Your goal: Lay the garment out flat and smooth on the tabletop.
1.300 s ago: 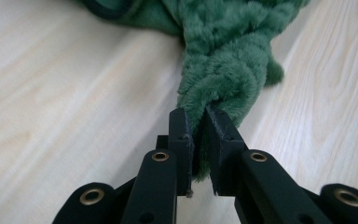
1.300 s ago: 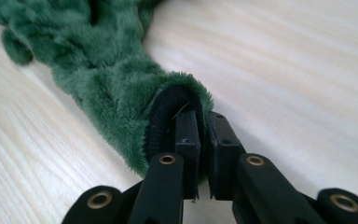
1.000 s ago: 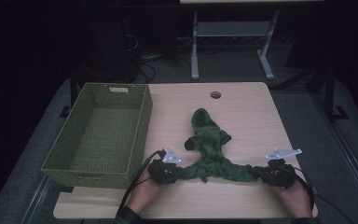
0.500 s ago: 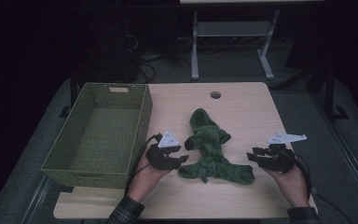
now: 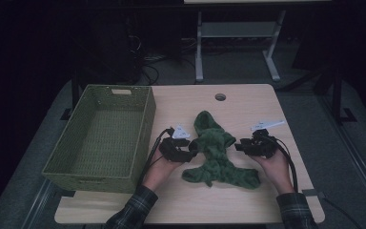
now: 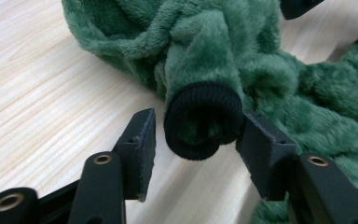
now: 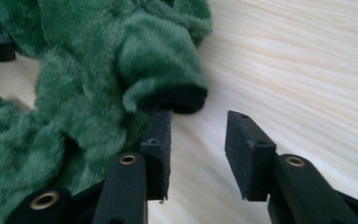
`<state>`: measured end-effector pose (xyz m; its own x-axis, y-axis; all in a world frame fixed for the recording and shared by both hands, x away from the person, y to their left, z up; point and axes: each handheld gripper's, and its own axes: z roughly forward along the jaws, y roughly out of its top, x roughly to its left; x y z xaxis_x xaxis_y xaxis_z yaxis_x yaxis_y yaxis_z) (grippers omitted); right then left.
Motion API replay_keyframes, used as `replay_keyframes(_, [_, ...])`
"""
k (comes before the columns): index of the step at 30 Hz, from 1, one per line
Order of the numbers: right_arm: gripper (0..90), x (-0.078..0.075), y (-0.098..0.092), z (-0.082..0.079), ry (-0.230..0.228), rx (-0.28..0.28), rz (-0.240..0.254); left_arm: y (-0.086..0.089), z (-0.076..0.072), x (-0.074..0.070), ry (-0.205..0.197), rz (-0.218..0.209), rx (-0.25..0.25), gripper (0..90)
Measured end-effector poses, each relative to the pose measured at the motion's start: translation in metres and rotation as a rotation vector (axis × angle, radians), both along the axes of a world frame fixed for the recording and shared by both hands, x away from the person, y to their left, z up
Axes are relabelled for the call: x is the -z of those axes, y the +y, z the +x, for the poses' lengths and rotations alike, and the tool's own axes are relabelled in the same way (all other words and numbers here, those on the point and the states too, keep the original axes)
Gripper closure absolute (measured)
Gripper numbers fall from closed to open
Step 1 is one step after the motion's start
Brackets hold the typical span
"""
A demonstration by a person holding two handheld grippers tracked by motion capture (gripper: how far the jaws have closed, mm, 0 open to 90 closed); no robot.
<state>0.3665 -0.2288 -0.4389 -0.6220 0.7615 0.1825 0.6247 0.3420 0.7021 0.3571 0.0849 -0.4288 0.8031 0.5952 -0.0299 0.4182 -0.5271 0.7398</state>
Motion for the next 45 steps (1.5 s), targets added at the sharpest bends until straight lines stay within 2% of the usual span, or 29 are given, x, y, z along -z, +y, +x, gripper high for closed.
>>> replay_keyframes(2, [68.2, 0.001, 0.003, 0.005, -0.016, -0.014, 0.021, -0.002, 0.004, 0.0, 0.0, 0.004, 0.002, 55.5])
replay_keyframes(5, [80.2, 0.002, 0.007, 0.009, -0.028, -0.02, 0.02, -0.002, 0.01, -0.003, 0.007, -0.005, 0.002, 72.9])
replay_keyframes(6, [82.7, 0.002, 0.008, 0.011, -0.014, -0.022, 0.017, -0.002, 0.012, -0.004, 0.004, -0.005, 0.002, 75.6])
replay_keyframes(10, [88.0, -0.005, 0.007, 0.015, -0.037, -0.025, 0.021, -0.001, 0.018, -0.011, 0.003, -0.016, -0.005, 79.1])
replay_keyframes(12, [88.6, -0.011, 0.006, 0.014, -0.068, -0.019, 0.036, 0.0, 0.019, -0.015, -0.002, -0.022, -0.007, 79.1])
replay_keyframes(14, [89.0, -0.014, 0.006, 0.015, -0.065, -0.027, 0.028, 0.001, 0.021, -0.017, -0.015, -0.014, -0.017, 79.1])
replay_keyframes(16, [89.6, -0.017, 0.005, 0.015, -0.08, -0.025, 0.023, 0.004, 0.025, -0.02, -0.024, -0.007, -0.038, 79.3])
replay_keyframes(18, [89.8, -0.022, 0.001, 0.014, -0.092, -0.021, 0.029, 0.008, 0.028, -0.024, -0.024, -0.03, -0.063, 79.6])
replay_keyframes(22, [90.0, -0.033, -0.007, 0.01, -0.134, -0.003, 0.036, 0.01, 0.034, -0.028, -0.043, 0.002, -0.083, 79.7])
replay_keyframes(25, [90.0, -0.029, -0.009, 0.012, -0.112, 0.007, 0.028, 0.008, 0.039, -0.018, 0.004, 0.041, -0.106, 79.7])
replay_keyframes(29, [90.0, -0.013, -0.004, 0.017, -0.053, 0.009, -0.032, 0.003, 0.045, 0.002, 0.059, 0.104, -0.121, 79.7])
replay_keyframes(33, [90.0, 0.002, 0.002, 0.025, -0.015, 0.005, -0.071, 0.0, 0.052, 0.02, 0.086, 0.138, -0.129, 79.5])
replay_keyframes(34, [90.0, 0.005, 0.003, 0.027, -0.007, 0.004, -0.082, 0.0, 0.053, 0.022, 0.08, 0.147, -0.124, 79.2])
replay_keyframes(38, [90.0, 0.017, 0.007, 0.033, 0.03, 0.007, -0.1, 0.001, 0.055, 0.023, 0.08, 0.143, -0.129, 77.0])
replay_keyframes(40, [88.6, 0.019, 0.007, 0.034, 0.035, -0.001, -0.094, 0.002, 0.054, 0.02, 0.072, 0.139, -0.138, 71.0])
replay_keyframes(43, [81.5, 0.011, 0.004, 0.032, 0.016, 0.006, -0.056, 0.006, 0.05, 0.01, 0.055, 0.103, -0.144, 60.9])
replay_keyframes(45, [76.4, 0.001, 0.002, 0.029, -0.008, 0.015, -0.024, 0.009, 0.048, 0.0, 0.024, 0.071, -0.133, 55.7])
